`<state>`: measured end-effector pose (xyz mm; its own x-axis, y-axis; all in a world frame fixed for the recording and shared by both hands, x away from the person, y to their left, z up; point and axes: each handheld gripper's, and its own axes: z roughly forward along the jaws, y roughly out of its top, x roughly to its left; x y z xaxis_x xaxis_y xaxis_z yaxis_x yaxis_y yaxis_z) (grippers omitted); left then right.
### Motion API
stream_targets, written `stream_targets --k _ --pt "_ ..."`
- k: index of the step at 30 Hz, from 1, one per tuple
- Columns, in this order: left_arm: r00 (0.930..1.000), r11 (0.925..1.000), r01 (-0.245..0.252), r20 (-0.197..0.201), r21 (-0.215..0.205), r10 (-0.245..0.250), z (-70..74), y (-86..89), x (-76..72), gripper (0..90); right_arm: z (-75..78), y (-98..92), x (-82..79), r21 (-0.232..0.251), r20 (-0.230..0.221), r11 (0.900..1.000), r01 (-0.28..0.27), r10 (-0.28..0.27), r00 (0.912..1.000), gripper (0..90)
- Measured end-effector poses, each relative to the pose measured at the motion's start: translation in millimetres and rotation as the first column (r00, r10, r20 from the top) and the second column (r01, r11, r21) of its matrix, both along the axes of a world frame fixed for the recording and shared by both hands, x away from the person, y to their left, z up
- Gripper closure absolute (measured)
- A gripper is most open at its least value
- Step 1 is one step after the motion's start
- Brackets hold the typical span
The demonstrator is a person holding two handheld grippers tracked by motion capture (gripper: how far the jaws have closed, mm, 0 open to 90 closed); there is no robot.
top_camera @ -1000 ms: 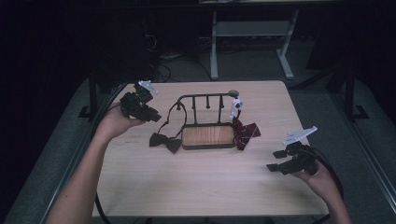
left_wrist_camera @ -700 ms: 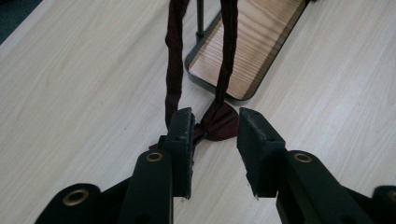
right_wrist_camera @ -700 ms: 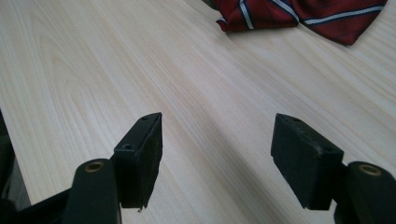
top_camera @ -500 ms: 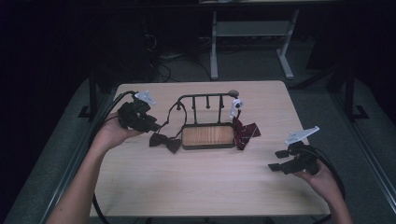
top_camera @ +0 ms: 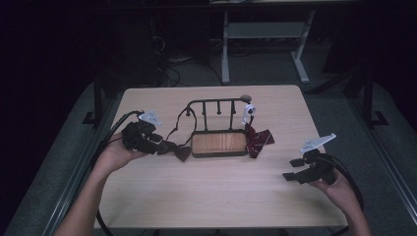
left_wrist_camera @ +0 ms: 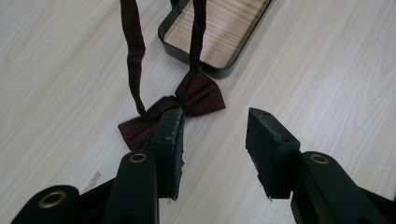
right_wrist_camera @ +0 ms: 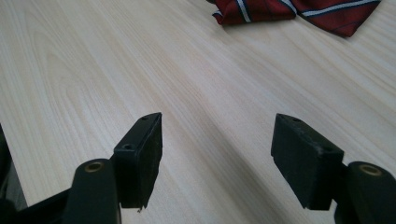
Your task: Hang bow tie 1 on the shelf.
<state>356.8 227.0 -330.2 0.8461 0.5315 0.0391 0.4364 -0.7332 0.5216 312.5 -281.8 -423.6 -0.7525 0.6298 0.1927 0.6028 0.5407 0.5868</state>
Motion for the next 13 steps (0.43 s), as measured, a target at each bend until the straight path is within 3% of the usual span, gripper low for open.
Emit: stream_targets --k 13 --pt "0.9999 0.9990 -0.012 -0.013 -0.044 0.012 -25.1 10.2 -14.0 48.5 -2.9 2.0 -0.4 -0.005 -0.011 1.000 0.000 0.000 0.9999 32.6"
